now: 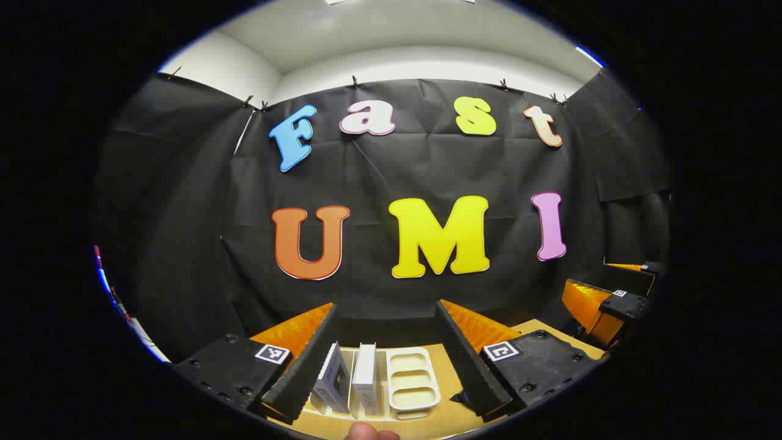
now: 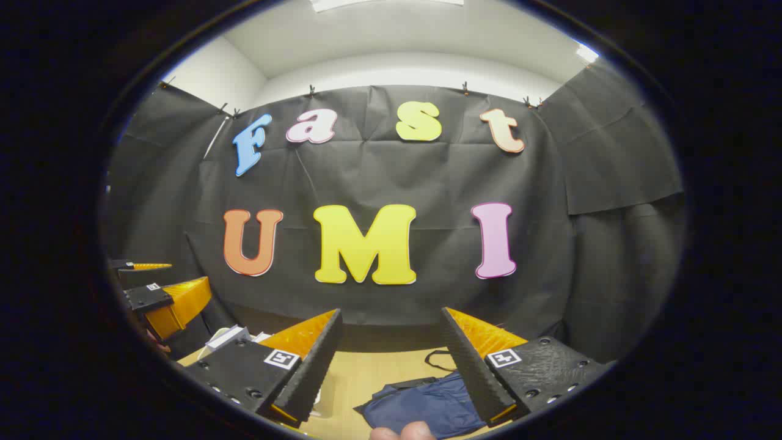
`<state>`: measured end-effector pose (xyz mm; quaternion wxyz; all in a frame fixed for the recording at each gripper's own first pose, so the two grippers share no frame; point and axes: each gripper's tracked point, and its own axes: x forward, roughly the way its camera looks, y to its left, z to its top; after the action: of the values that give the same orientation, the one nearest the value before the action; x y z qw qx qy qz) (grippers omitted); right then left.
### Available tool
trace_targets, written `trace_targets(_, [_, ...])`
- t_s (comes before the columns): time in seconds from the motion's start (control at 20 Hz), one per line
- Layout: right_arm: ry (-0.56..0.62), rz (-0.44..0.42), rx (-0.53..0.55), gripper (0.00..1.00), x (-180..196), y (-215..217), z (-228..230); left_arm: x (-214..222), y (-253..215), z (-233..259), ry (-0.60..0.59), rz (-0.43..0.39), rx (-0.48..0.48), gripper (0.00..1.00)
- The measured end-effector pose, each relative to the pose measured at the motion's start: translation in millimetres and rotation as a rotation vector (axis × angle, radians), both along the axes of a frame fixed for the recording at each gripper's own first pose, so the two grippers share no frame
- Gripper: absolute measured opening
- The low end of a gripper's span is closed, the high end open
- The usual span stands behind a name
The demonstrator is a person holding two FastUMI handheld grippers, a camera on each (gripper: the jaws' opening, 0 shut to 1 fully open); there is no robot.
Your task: Open the schoolbag, grab two books from the bookshelf and put them into the schoolbag.
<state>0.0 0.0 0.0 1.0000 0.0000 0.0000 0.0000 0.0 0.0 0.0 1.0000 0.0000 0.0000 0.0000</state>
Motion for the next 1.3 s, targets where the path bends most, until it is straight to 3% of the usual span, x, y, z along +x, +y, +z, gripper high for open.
trace_targets(0.7, [0.05,-0.002,-0.026,0.94,12.2,-3.5,-13.3,8.8,-1.4,-10.7,0.026,0.006,-0.028,0.99])
trace_targets(1.3, [0.197,-0.02,-0.084,0.95,11.8,-7.5,-57.3,9.6,2.7,-17.5,0.026,0.001,-0.016,0.99])
